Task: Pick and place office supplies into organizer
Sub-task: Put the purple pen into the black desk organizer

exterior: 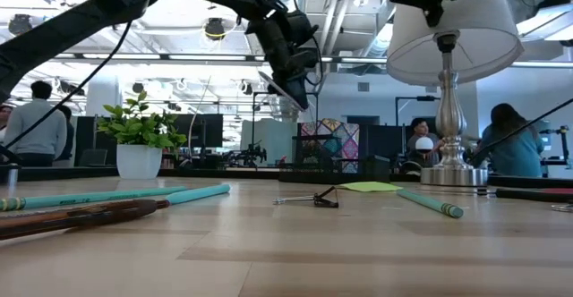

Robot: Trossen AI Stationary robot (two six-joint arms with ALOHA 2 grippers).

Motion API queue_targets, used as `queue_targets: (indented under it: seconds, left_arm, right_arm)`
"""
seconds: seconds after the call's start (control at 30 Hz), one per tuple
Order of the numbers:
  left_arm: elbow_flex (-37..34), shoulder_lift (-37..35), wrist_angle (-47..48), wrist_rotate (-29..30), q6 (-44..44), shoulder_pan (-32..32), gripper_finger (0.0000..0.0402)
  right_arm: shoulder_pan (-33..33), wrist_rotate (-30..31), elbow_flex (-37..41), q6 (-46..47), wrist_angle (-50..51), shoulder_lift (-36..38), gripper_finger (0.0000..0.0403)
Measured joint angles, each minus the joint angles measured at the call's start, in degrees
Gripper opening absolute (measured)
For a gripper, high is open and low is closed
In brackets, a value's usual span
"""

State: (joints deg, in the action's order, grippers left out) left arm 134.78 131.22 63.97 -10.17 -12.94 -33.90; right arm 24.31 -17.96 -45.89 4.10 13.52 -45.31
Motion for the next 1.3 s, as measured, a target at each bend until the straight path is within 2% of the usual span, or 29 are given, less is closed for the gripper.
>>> queue_targets:
  seconds: [0.17, 0.33, 0.43, 0.57, 0.73, 1.07, 1.3]
  left_arm:
    - [0.0, 0.0, -1.7, 1.5, -0.9, 0.1, 0.0018]
    - [0.1, 0.0, -4.0, -0.3, -0.2, -1.1, 0.0018]
    - [0.1, 0.0, -3.9, 0.4, -0.2, -1.2, 0.0019]
    - [0.1, 0.0, -4.5, -0.1, -1.8, -0.3, 0.0018]
    - [0.0, 1.3, -4.9, -0.5, -2.9, 0.4, 0.0018]
    - [0.1, 4.3, -6.9, 1.7, -5.5, 0.0, 0.0018]
    - [0.1, 4.4, -4.5, 4.2, -8.9, 0.0, 0.0018]
  right_arm:
    - [-4.9, 0.2, 0.0, 2.1, -1.7, -6.0, 0.0098]
    - [-8.4, -1.7, 0.0, 6.2, -0.8, -8.5, 0.0093]
    - [-11.4, -2.3, 0.0, 10.9, 1.7, -8.4, 0.0093]
    - [-18.5, -2.6, 1.6, 18.7, 3.9, -10.6, 0.0093]
    - [-28.8, 4.4, 3.1, 25.1, 3.9, -18.5, 0.0093]
    - [-39.8, 12.3, 3.1, 41.6, -12.0, -34.7, 0.0093]
    - [-44.2, 16.8, 3.0, 49.7, -30.2, -44.7, 0.0093]
